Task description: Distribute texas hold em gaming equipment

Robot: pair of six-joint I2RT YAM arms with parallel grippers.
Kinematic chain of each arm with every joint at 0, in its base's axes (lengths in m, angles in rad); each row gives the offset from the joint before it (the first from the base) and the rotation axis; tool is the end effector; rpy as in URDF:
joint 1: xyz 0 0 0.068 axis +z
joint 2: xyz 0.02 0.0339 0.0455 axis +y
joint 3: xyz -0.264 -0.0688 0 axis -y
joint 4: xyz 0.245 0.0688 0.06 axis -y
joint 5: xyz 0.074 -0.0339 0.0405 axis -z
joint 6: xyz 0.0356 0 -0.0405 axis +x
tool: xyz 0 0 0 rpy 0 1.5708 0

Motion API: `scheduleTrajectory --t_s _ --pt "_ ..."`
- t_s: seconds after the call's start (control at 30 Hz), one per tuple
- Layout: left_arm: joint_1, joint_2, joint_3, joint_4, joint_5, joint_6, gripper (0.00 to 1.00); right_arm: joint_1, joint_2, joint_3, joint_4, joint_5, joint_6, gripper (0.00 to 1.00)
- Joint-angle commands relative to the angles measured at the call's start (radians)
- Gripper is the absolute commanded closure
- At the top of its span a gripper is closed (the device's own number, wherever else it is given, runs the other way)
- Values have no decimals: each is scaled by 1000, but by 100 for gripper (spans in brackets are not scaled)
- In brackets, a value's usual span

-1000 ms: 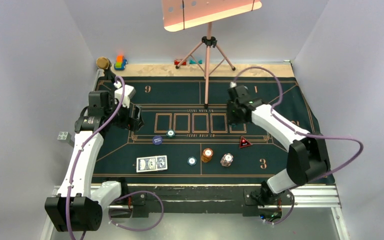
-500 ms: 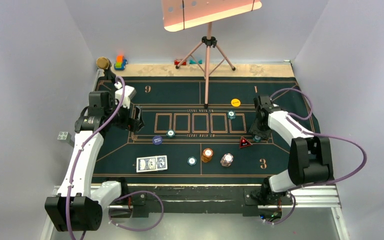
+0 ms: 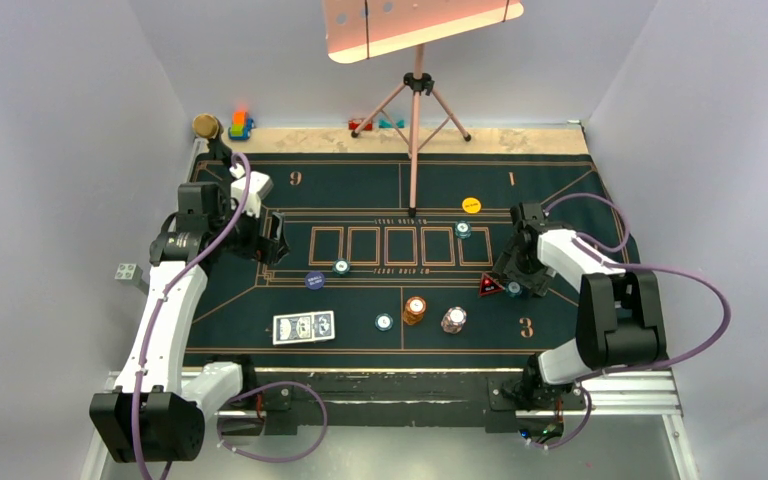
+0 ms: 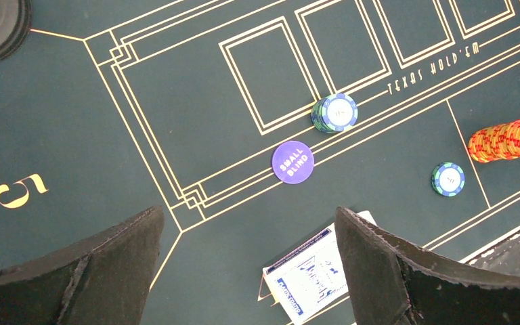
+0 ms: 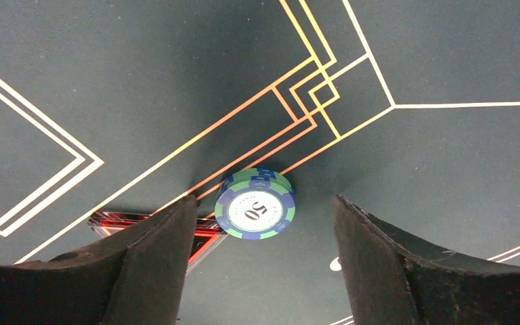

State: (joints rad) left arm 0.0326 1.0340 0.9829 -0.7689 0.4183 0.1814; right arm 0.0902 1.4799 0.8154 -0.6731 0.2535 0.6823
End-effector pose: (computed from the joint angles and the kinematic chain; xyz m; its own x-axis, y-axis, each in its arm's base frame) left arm 0.2058 -0.0078 0.3099 -0.6742 0.1430 -0.7246 0.3750 0.9115 -0.1690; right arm 0.2508 0.0137 0.1670 -0.7706 0.5432 -0.3332 0.5881 0.8076 -0.0437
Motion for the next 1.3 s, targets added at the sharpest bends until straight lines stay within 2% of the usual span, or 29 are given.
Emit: scheduleTrajectory --t_s 0.0,0.23,0.33,0.5,0.63,0.73,1.07,1.27 --pt "9 -6 0 9 24 28 0 -4 -32 -2 4 5 28 21" --pt "7 -6 0 10 25 23 0 24 -163 90 -47 38 -26 13" --pt "8 -6 -1 11 21 23 0 159 -196 156 -74 70 -70 10" --pt "8 -3 -3 15 19 20 0 459 -186 265 -62 78 -152 7" --pt "8 0 -7 15 19 22 0 641 -144 310 -30 -2 -241 5" --pt "8 0 -6 13 19 22 0 728 -123 303 7 -68 -289 4" --pt "8 -2 -9 15 20 24 0 846 -23 274 52 -119 -308 3" --pt "9 0 -9 15 19 27 0 888 31 243 59 -94 -290 16"
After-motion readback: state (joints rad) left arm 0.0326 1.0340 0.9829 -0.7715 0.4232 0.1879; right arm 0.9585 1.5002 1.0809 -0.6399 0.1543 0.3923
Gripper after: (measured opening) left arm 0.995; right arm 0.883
